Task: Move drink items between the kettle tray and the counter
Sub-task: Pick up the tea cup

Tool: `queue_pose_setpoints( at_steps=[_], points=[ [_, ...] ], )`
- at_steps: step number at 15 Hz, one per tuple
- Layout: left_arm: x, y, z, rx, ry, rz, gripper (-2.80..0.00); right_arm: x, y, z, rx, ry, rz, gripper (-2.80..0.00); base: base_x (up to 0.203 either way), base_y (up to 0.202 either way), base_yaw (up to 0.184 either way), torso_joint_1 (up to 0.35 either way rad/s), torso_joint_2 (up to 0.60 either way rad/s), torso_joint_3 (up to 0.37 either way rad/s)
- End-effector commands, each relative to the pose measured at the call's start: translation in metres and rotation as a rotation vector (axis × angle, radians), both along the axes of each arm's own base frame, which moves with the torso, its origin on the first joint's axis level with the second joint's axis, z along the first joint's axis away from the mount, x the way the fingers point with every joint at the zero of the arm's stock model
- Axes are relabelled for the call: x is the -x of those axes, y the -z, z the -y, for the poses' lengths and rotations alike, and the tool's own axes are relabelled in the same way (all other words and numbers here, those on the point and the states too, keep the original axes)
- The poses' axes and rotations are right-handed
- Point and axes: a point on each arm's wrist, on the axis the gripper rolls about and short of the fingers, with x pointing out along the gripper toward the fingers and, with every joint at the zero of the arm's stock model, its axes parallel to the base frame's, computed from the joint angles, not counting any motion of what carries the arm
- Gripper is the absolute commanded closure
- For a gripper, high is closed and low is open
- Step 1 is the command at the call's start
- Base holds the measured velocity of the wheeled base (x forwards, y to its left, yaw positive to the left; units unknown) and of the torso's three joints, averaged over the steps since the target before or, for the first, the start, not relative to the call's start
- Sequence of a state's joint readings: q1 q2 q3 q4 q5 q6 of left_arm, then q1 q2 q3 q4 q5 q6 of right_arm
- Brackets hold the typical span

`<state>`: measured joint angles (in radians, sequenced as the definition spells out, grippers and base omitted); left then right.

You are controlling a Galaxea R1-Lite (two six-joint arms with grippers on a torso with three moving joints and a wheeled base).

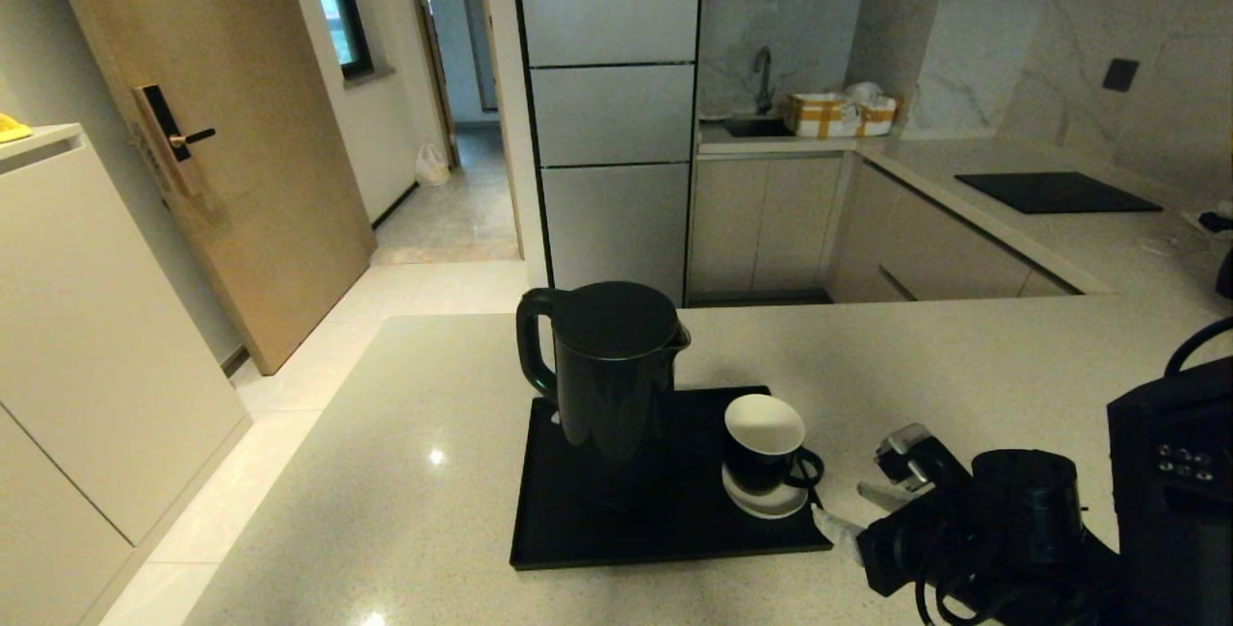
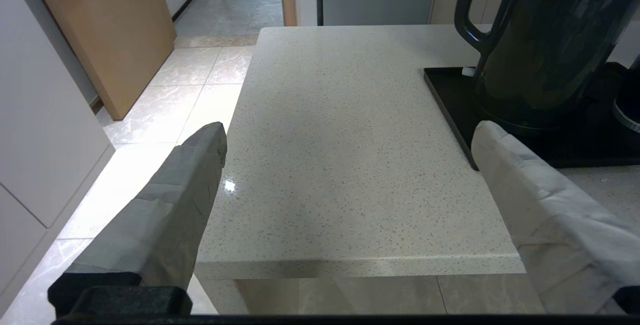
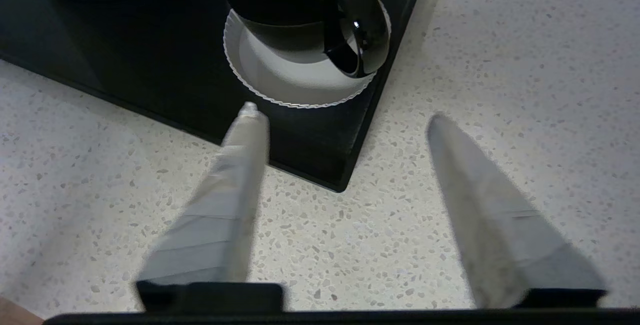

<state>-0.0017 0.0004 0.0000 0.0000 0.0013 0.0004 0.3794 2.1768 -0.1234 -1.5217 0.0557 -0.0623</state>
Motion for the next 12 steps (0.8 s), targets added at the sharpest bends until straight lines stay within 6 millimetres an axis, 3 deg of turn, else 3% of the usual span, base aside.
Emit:
queue_pose_setpoints(
  at_steps=[1,12],
  points=[
    [0.000,0.000,0.000,0.000,0.000,0.000,-2.80,-0.001,0.000,-0.002,-0.018,0.000,0.000,-2.80,0.000,0.000,0.000,0.000,0.00,0.000],
    [0.000,0.000,0.000,0.000,0.000,-0.001,-2.80,-0.026,0.014,-0.021,-0.089,0.005,0.007,-2.80,0.000,0.000,0.000,0.000,0.00,0.000]
  ],
)
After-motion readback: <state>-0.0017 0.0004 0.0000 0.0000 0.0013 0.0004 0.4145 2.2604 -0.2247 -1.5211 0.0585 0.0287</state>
